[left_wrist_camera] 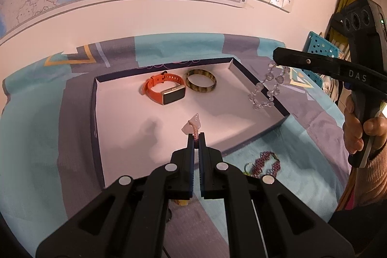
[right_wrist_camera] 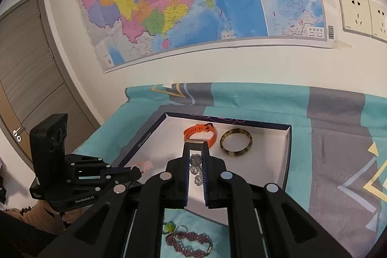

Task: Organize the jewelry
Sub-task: 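Lower the pink charm and clear bead bracelet into the box and release both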

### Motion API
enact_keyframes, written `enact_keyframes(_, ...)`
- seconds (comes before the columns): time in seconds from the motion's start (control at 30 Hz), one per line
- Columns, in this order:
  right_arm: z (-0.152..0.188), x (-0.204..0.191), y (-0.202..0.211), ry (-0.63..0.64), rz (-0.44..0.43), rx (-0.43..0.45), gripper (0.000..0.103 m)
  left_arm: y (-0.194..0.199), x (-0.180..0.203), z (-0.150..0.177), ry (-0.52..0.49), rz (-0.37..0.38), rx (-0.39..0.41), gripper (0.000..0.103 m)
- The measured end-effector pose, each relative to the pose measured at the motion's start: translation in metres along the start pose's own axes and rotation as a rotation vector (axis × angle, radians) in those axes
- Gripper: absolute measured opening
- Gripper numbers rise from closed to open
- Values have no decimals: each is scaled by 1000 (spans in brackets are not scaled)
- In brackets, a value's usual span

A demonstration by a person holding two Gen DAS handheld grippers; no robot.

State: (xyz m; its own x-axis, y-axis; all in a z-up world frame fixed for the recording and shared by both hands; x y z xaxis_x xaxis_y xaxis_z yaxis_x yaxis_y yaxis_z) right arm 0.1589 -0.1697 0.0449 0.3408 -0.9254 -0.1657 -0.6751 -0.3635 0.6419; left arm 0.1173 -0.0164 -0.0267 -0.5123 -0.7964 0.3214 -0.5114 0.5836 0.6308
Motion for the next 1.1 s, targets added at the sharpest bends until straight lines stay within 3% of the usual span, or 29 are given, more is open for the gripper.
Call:
enact_keyframes(0.77,-11,-3,-79,-80,-42,-106,8,-45,-28,-24,31,-24,-59,4)
enact_keyframes(1.1,-2,9,-107,-102,0,-162,8,-67,-47,-25,76,-39,-94,4)
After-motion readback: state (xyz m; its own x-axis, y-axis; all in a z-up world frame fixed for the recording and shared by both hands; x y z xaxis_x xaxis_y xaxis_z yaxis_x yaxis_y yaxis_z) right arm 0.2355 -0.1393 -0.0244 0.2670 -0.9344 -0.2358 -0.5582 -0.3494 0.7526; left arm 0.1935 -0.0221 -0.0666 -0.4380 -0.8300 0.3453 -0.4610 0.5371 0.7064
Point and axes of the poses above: each gripper's, at about its wrist camera, not at the fingertips, and y roughly against the way its jaws point, x to its right, z to its underside, the point moved 6 cm from there along -y, roughly the way its jaws point, and after that the axes turned 15 degrees about z, right-handed, at the moved point
